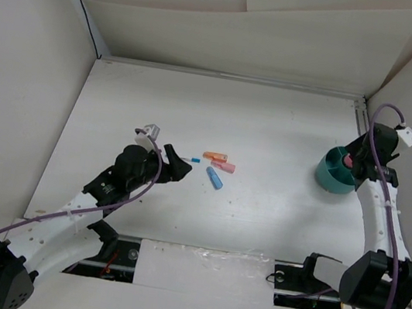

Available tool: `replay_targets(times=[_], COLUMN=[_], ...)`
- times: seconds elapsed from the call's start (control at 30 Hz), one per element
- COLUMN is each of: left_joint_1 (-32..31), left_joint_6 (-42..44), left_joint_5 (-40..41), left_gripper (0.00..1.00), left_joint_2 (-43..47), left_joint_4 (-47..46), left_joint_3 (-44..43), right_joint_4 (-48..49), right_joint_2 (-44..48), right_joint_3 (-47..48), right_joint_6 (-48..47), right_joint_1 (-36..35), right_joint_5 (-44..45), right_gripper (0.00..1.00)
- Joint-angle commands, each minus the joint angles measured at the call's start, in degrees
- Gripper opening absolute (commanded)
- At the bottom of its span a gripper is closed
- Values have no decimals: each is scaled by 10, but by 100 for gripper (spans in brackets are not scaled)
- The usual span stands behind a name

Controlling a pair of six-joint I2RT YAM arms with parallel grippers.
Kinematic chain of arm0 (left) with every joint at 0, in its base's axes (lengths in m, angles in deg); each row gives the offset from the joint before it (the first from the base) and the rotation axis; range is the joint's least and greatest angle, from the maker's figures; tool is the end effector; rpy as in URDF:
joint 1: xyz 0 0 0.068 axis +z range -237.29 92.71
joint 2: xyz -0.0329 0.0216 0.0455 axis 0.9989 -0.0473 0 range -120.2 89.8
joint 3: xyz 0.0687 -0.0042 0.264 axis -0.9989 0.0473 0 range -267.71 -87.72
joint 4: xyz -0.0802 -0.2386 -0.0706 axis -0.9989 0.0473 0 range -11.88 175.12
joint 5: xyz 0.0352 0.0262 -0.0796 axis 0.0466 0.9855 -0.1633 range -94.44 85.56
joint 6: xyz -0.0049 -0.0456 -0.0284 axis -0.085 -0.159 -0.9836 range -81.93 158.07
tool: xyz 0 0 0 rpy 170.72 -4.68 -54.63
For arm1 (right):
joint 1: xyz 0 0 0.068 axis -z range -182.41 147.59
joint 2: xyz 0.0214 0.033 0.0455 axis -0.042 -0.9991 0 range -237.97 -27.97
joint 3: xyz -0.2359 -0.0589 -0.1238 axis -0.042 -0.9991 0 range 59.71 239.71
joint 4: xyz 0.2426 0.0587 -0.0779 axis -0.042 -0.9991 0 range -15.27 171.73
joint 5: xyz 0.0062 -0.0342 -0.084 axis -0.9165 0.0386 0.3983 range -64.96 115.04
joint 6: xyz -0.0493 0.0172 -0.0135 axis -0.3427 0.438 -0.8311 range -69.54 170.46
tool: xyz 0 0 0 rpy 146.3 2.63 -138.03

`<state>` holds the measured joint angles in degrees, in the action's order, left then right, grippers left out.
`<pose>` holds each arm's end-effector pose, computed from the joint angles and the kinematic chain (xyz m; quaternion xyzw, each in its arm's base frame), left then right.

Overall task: Sort the stationery into containers
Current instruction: Place the stationery in the storage box.

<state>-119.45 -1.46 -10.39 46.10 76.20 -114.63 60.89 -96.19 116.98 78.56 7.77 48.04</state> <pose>0.1561 -0.1026 0.2545 -0.0192 0.7920 -0.3899 0.4694 0.2582 -0.0604 0.3147 0.3723 0.7770 -0.0978 0.4980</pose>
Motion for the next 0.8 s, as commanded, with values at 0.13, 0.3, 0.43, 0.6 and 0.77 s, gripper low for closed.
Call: replay_targets(times=[0.13, 0.3, 0.43, 0.6, 0.77], left_joint_1=[-3, -3, -3, -3, -3], left_joint_6=[-6, -6, -19, -30, -60], left_joint_5=[34, 56, 76, 102, 176], left_gripper=[66, 63, 56, 48, 39], left_joint_2=[13, 18, 29, 12, 35], left_joint_4=[30, 52, 64, 100, 144], left_joint_3=[-18, -38, -44, -63, -69], right_joint_4=[35, 41, 63, 77, 84], right_joint_2=[36, 57, 71, -52, -217], right_joint_3=[33, 33, 33, 94, 165], right_joint_6=[-10, -10, -44, -126, -205], right_joint_1=[5, -26, -124, -265, -442], right_joint_5=[-18, -50, -88, -257, -353], right_gripper=[59, 52, 28, 4, 0])
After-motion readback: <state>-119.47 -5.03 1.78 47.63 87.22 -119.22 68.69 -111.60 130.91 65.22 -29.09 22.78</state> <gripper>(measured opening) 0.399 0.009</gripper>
